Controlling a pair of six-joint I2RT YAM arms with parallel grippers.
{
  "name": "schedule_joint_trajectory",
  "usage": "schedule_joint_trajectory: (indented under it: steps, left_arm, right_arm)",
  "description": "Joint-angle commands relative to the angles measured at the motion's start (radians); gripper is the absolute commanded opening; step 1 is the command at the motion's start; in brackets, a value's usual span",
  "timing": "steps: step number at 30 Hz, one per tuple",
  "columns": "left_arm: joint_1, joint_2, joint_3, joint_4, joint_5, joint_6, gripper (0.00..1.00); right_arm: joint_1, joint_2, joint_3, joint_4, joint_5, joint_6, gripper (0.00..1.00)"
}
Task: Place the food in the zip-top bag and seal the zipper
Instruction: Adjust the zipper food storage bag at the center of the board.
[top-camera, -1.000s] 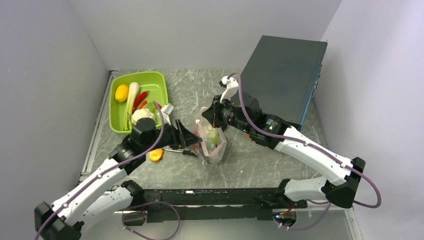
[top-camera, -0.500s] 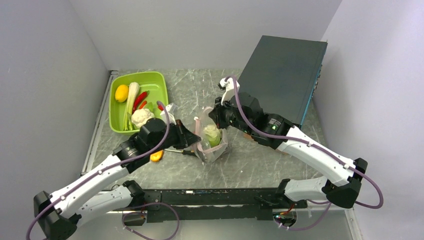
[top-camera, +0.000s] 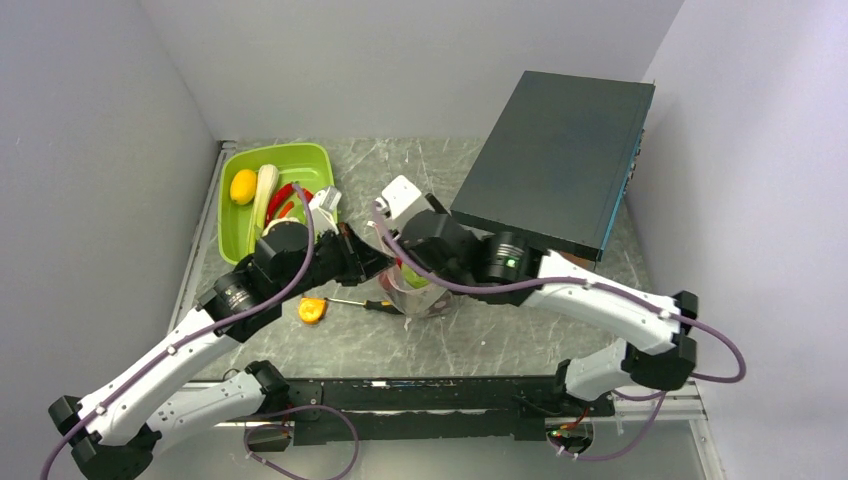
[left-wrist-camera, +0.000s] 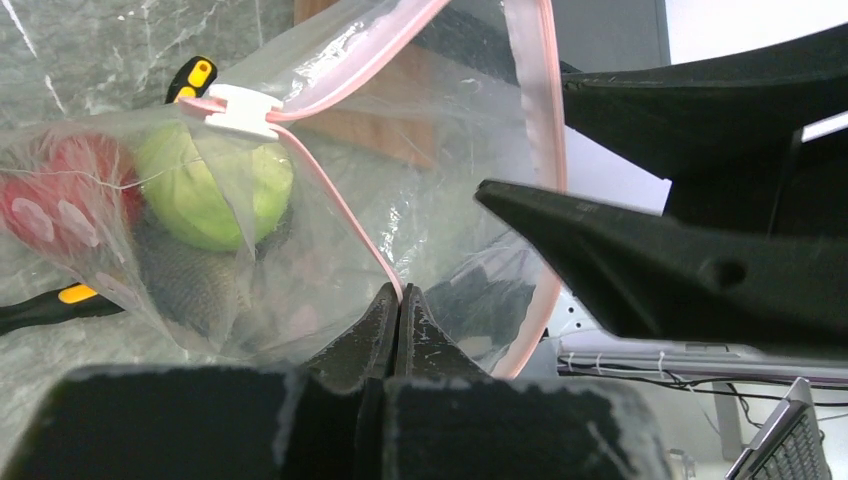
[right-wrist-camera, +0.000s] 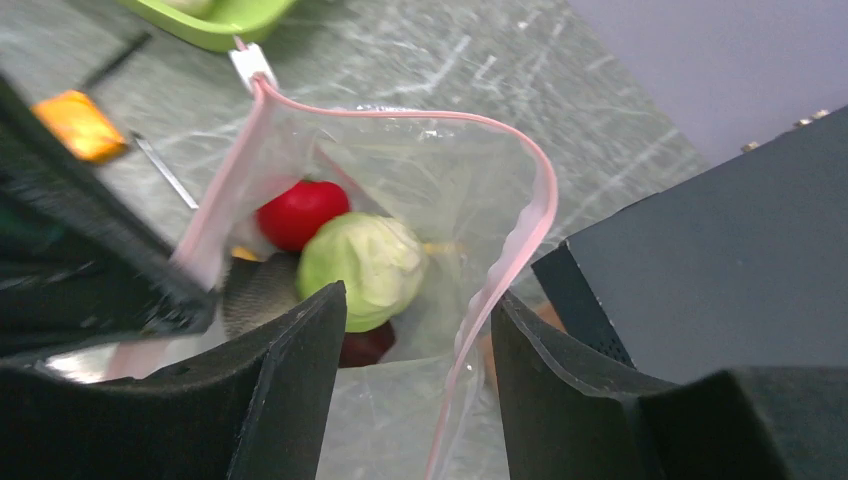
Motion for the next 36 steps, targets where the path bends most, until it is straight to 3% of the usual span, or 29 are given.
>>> schedule_joint_trajectory:
  steps: [1,3,7,10,11,17,24,30,36]
  left_arm:
    - [-0.003,0.0,0.075,-0.03,-0.015,0.042,0.0]
    - [-0.004,-0.001,0.074,-0.037,-0.014,0.045,0.0]
    - [-0.004,-0.004,0.071,-0.046,-0.021,0.051,0.0]
    - [-0.003,-0.001,0.076,-0.037,-0.019,0.057,0.0]
    - [-0.003,0.005,0.082,-0.03,-0.009,0.062,0.0]
    - [-0.003,0.142,0.191,0.013,0.074,0.078,0.0]
    - [-0.003,0.313,0.27,0.116,0.231,0.061,0.0]
    - [0.055,0.362,0.257,-0.018,0.284,0.205,0.0]
    - [0.26,0.324,0.147,-0.081,0.44,0.329,0.0]
  right_arm:
    - [0.012,0.082,0.05,-0.06,0.227,-0.081,0.58]
    - [0.01,0.08,0.053,-0.033,0.234,-0.09,0.57]
    - [0.01,0.034,0.029,0.05,0.234,-0.126,0.44]
    - [-0.012,-0.009,0.007,0.091,0.271,-0.141,0.08]
    - [-0.02,-0.022,0.005,0.092,0.281,-0.138,0.0]
    - [-0.031,-0.157,-0.049,0.024,0.28,-0.081,0.0]
    - [-0.027,-0.307,-0.086,-0.143,0.022,0.066,0.0]
    - [-0.028,-0.362,-0.248,0.037,-0.335,0.068,0.0]
    - [-0.028,-0.192,-0.248,0.15,-0.259,0.241,0.0]
